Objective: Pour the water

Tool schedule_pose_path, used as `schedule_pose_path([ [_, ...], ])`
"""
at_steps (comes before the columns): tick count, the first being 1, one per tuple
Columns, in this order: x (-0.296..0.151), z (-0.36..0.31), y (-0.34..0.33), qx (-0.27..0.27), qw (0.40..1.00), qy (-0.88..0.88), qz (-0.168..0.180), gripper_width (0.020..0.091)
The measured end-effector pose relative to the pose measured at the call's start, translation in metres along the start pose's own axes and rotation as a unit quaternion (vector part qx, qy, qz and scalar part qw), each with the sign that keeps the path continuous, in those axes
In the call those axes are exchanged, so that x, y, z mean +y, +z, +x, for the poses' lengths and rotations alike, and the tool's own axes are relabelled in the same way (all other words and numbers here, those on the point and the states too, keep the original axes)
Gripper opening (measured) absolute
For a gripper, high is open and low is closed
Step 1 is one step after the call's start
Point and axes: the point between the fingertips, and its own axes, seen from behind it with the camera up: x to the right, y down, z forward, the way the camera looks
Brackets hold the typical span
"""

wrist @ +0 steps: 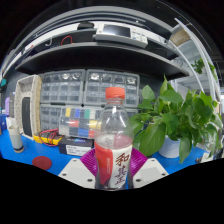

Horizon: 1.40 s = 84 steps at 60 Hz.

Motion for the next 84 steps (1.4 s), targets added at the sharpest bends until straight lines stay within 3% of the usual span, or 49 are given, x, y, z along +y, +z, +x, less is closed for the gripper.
schedule_pose_path([
  [13,-0.048,-0.070,0.024,0.007,0.998,-0.058,-0.020,0.0375],
  [19,-0.080,-0.137,0.032,-0.011,0.991,-0.134,-0.022,0.0374],
  [33,-0.143,-0.266,0.065,-0.042,0.930,-0.364,0.006,0.0374],
  [52,-0.183,-0.421,0.092,-0.064,0.769,-0.631,0.075,0.0375],
  [53,-0.165,-0.407,0.075,-0.064,0.759,-0.644,0.076,0.0376],
  [75,-0.170,-0.474,0.088,-0.035,0.523,-0.840,0.140,0.0373],
  [84,-0.170,-0.484,0.090,-0.019,0.480,-0.865,0.149,0.0373],
])
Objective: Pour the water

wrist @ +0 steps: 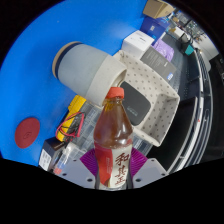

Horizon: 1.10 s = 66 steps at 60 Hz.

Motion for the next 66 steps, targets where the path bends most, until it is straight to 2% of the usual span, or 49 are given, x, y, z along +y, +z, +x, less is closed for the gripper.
schedule_pose_path([
  [14,0.013,0.001,-0.006,0.004,0.998,0.059,-0.011,0.0374],
  [24,0.038,-0.006,-0.018,-0.017,0.961,0.277,-0.014,0.0381],
  [29,0.046,-0.009,-0.021,-0.028,0.909,0.415,-0.020,0.0380],
  [30,0.060,-0.003,-0.024,-0.033,0.897,0.441,-0.016,0.0380],
  [34,0.065,-0.001,-0.031,-0.031,0.844,0.536,-0.012,0.0381],
  [47,0.083,-0.022,-0.036,-0.053,0.613,0.788,0.018,0.0381],
  [53,0.073,-0.040,-0.037,-0.071,0.519,0.851,0.029,0.0381],
  [59,0.060,-0.057,-0.043,-0.079,0.471,0.878,0.038,0.0380],
  [66,0.042,-0.077,-0.039,-0.091,0.459,0.883,0.033,0.0381],
])
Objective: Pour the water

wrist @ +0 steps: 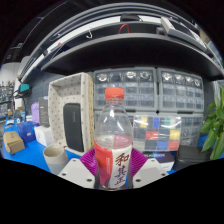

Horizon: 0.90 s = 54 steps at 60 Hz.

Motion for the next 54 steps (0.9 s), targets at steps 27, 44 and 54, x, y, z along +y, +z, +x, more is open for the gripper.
schedule_pose_path([
  [27,0.034,0.005,-0.011,0.011,1.000,-0.018,-0.012,0.0659],
  [44,0.047,0.010,-0.085,0.048,0.998,-0.001,-0.027,0.0864],
  [54,0.037,0.023,-0.140,0.092,0.995,0.015,-0.022,0.0857],
])
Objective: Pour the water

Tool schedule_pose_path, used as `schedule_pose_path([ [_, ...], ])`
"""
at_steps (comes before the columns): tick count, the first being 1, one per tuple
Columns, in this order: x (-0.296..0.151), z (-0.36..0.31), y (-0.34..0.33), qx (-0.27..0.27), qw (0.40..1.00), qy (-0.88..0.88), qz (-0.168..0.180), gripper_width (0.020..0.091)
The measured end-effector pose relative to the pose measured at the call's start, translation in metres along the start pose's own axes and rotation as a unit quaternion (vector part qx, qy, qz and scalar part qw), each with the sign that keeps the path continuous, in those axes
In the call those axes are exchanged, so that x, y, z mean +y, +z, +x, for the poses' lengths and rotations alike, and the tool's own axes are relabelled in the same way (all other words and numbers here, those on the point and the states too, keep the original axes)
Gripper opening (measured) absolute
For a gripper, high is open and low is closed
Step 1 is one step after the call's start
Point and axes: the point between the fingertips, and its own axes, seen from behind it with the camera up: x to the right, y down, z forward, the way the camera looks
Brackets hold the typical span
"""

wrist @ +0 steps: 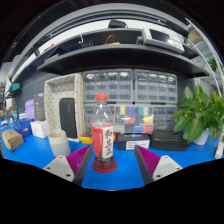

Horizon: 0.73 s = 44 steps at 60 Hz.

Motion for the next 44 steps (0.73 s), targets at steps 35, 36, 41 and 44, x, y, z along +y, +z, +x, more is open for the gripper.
schedule_pose_path([
  [35,-0.028,0.074,-0.086,0.080,0.997,0.004,0.012,0.0850],
  [36,-0.027,0.074,-0.089,0.079,0.997,0.004,0.014,0.0852],
  [41,-0.028,0.075,-0.091,0.079,0.997,0.001,0.014,0.0852],
  [44,-0.030,0.076,-0.092,0.080,0.997,0.002,0.014,0.0851],
])
